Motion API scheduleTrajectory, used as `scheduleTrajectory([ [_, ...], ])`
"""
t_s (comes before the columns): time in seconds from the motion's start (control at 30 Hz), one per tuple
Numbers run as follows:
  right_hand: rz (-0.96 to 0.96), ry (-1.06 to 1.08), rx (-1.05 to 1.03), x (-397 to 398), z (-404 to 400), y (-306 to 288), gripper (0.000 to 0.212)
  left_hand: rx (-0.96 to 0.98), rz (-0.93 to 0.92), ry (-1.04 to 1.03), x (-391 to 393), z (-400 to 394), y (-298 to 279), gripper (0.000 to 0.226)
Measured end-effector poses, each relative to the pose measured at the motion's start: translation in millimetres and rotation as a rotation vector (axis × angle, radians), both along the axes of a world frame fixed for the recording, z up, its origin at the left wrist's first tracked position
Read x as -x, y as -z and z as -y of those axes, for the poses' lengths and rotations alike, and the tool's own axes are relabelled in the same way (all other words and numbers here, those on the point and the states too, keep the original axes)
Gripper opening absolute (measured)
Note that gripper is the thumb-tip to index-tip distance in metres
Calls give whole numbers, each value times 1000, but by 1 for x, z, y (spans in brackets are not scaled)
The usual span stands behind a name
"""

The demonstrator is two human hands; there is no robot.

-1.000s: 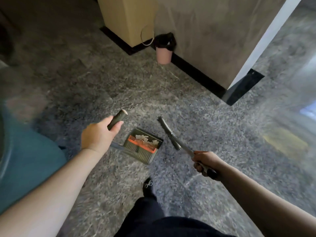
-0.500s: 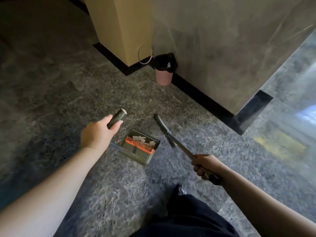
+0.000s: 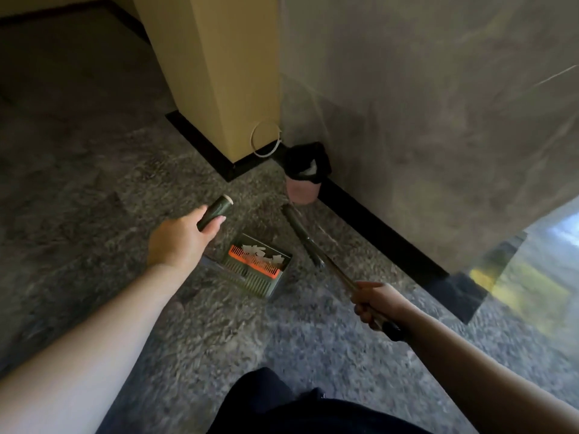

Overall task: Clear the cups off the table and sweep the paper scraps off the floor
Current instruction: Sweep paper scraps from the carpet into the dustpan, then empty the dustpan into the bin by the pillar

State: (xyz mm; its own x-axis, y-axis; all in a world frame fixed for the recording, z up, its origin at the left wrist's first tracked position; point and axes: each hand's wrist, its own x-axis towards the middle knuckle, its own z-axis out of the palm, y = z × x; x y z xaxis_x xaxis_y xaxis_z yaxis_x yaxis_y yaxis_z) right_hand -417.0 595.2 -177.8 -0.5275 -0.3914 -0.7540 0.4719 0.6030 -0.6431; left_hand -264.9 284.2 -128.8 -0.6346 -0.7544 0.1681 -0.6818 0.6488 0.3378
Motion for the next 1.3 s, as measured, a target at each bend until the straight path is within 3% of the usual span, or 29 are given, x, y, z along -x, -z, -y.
scheduleTrajectory([
  [0.37,-42,134,102,112,157,-21,16,24,-94,291,171,169,-24,48],
  [0.57,-36,201,111,172,202,-34,17,39,-102,368,260,229,-61,53],
  [0.67,-43,228,116,210,217,-33,22,138,-137,447,304,251,-75,53],
  [0.77,-46,238,122,247,226,-32,26,180,-148,507,344,266,-89,58],
  [0.93,-42,212,119,292,232,-34,15,209,-82,562,409,276,-113,39],
  [1.3,30,277,123,331,271,-19,23,323,123,767,535,247,-125,43],
])
